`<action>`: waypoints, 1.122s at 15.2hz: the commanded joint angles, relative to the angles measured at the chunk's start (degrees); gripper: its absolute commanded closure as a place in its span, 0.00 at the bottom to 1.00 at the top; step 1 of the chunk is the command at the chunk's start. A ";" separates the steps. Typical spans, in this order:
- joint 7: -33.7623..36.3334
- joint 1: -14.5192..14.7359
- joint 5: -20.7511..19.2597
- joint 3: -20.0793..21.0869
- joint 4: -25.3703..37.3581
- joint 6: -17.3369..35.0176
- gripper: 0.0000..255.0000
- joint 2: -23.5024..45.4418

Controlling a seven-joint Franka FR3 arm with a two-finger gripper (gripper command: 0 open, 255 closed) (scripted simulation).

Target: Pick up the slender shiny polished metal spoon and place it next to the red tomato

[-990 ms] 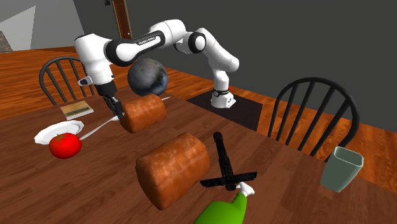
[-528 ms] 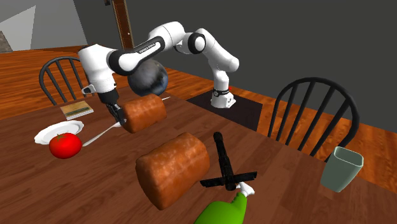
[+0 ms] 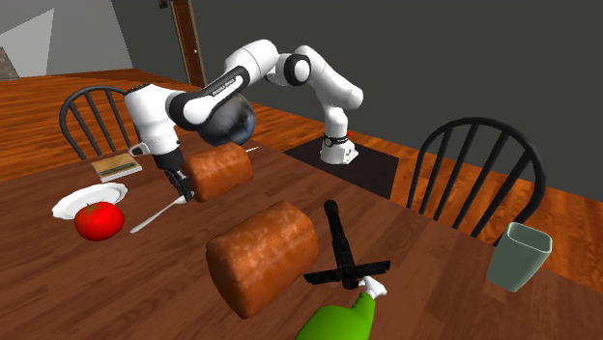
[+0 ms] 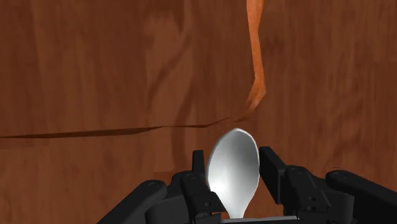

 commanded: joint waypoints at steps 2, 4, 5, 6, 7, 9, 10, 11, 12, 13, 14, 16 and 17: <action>-0.11 0.03 -0.01 -0.02 -1.04 1.83 1.00 0.78; -0.19 0.05 -0.02 -0.04 -1.29 2.82 1.00 1.52; -0.21 0.05 -0.02 -0.05 -1.37 3.01 1.00 1.63; -0.21 0.05 -0.02 -0.05 -1.34 3.00 1.00 1.65; -0.21 0.05 -0.02 -0.05 -1.34 3.00 1.00 1.65; -0.21 0.05 -0.02 -0.05 -1.34 3.00 1.00 1.65; -0.21 0.05 -0.02 -0.05 -1.34 3.00 1.00 1.65; -0.21 0.05 -0.02 -0.05 -1.34 3.00 1.00 1.65; -0.21 0.05 -0.02 -0.05 -1.34 3.00 1.00 1.65; -0.21 0.05 -0.02 -0.05 -1.33 3.00 0.00 1.66; -0.20 0.05 -0.02 -0.05 -1.33 3.00 0.00 1.66; -0.20 0.05 -0.02 -0.05 -1.33 3.00 0.00 1.66; -0.20 0.05 -0.02 -0.05 -1.33 3.00 0.00 1.66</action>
